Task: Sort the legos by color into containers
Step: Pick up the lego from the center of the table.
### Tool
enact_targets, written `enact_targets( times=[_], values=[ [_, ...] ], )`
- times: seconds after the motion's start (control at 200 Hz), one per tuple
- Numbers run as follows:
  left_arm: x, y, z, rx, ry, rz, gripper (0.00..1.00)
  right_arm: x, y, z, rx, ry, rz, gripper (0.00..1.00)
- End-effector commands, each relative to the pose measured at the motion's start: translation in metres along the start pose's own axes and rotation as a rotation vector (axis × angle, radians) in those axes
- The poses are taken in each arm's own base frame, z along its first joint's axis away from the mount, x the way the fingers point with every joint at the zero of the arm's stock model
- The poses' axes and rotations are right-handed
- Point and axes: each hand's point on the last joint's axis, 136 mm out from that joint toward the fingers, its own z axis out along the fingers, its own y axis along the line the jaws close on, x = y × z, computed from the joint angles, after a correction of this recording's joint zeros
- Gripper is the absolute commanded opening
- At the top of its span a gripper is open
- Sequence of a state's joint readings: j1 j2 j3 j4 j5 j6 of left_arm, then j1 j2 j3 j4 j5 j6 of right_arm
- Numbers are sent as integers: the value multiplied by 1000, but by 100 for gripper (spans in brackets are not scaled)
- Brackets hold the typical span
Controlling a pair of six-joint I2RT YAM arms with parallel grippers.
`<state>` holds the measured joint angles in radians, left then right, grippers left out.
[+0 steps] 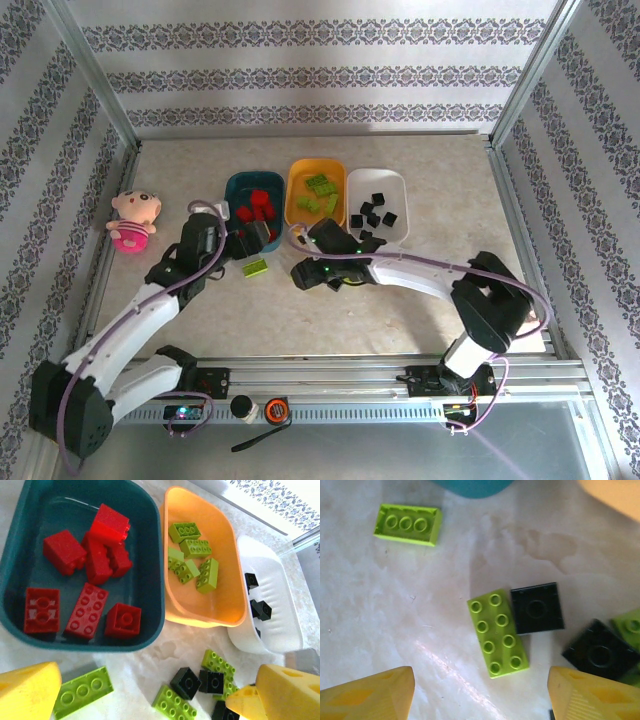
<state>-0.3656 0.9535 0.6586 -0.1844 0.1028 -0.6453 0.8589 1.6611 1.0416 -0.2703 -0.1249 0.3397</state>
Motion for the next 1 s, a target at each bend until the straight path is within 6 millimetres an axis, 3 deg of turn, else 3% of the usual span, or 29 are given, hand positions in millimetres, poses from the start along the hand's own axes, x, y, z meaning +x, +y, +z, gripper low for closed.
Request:
enact_targets(
  times=[0.0, 0.37, 0.81, 0.994],
  values=[
    [13, 10, -10, -24, 17, -28, 100, 1, 4, 6, 27, 55, -64, 71],
    [25, 21, -15, -34, 15, -44, 100, 22, -6, 25, 158, 180, -134, 64],
    [29, 25, -13, -49, 24, -53, 100, 24, -20, 52, 291, 218, -197, 63],
    [28, 26, -15, -52, 13, -56, 100, 34, -14, 61, 314, 253, -260, 56]
  ],
)
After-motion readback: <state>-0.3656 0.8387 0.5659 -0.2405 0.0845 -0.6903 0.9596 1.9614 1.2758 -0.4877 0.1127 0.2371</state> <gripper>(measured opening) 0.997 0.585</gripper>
